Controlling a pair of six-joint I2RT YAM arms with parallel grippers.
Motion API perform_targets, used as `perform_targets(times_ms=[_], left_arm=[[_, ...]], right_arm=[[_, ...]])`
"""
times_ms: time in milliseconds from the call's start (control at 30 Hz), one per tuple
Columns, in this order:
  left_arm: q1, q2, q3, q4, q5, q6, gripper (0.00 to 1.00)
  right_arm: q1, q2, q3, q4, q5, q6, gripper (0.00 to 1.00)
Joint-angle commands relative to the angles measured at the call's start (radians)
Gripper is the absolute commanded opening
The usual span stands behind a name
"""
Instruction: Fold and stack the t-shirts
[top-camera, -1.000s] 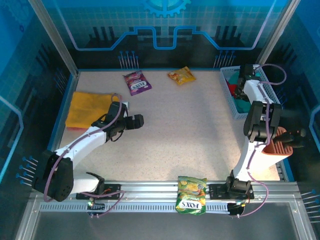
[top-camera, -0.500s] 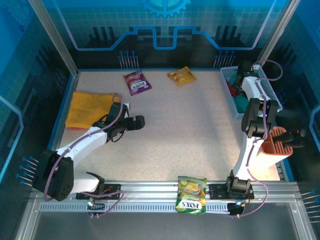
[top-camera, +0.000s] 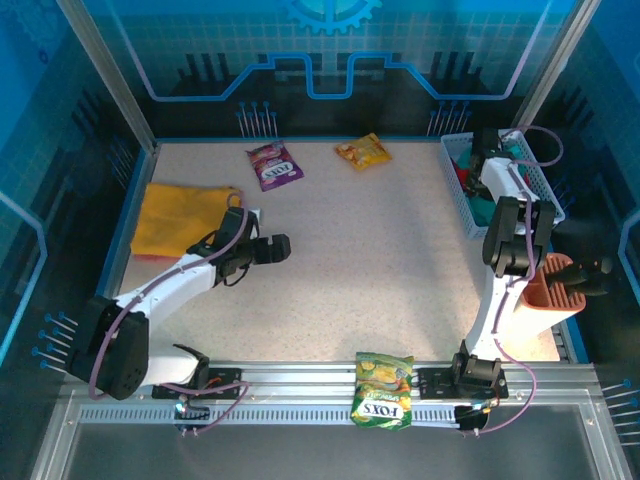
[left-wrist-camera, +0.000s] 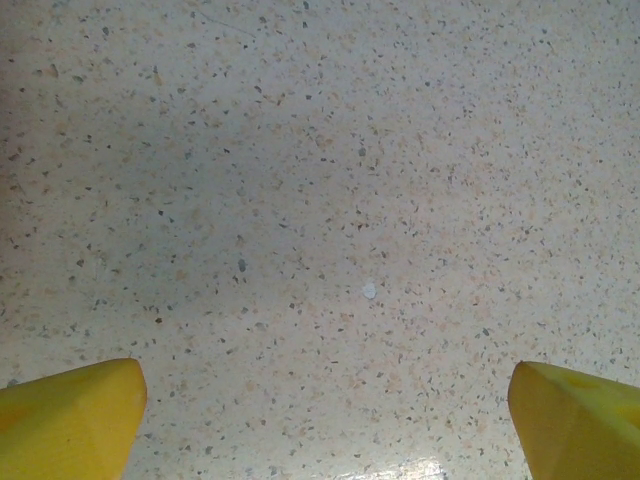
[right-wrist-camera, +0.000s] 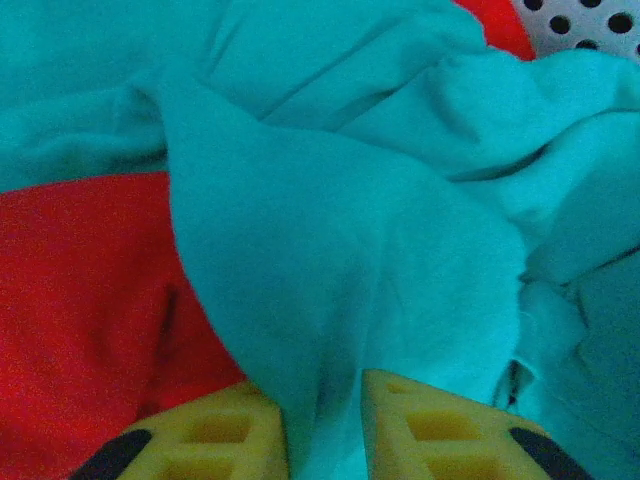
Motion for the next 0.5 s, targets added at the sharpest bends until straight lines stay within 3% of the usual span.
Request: perform_targets(times_ms=[0,133,467], left_arm=[[-0.013,0.017,-0.002,0.011,0.024,-0.025,0.94],[-0.019,0.017,-0.004,0.007,0.023,-0.024,0.94],[-0.022,-0.014,-0.021,0.000,0.018,-0.027,0.95]], right_arm=[[0.010,-0.079,-0.012,0.007,0.047,0.011,0.15],[0.013,-0.115,-0.019,0.019,0.033,0.014,0.00],[0.064,-0.266,-0.056,0.073,0.030,0.000,0.00]])
